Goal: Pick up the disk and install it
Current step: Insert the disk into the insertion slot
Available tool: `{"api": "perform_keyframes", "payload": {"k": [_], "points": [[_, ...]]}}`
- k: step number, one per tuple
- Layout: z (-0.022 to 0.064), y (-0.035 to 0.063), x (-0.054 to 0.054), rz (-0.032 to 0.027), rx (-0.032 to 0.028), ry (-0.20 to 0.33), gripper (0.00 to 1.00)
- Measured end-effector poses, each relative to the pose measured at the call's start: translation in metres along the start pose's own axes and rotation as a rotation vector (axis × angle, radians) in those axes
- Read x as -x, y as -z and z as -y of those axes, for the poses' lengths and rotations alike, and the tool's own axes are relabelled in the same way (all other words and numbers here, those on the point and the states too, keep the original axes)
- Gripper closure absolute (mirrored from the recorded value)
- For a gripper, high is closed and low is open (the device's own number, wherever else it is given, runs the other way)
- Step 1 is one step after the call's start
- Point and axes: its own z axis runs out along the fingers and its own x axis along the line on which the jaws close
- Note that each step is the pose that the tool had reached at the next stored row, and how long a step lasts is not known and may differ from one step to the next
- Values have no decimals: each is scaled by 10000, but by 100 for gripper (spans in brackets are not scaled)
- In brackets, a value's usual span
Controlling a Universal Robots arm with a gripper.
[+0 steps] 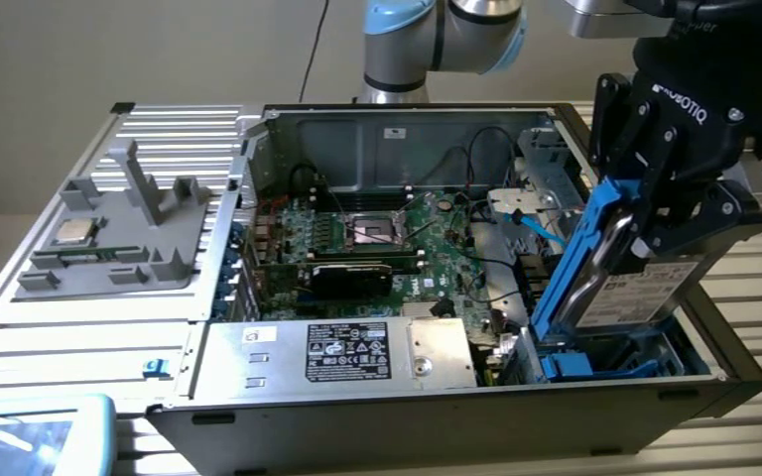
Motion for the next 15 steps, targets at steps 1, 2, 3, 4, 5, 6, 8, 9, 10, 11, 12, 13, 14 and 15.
{"api": "perform_keyframes", "payload": {"k": [1,2,3,4,5,6,8,9,10,11,12,13,14,15], "points": [[0,-7,0,0,0,0,63],[0,-14,0,1,0,-1,63],[0,-20,1,2,0,-2,63],[0,-25,1,4,0,-3,63],[1,-29,1,4,0,-3,63],[4,-33,1,6,1,-2,63],[5,-36,1,8,0,-3,63],[5,-36,1,7,1,-3,63],[5,-38,1,11,0,-3,63],[5,-38,1,10,0,-3,63],[5,-38,1,10,1,-3,63],[5,-39,1,10,0,-2,63],[3,-39,1,12,1,-2,63],[0,-40,1,12,0,-2,63]]}}
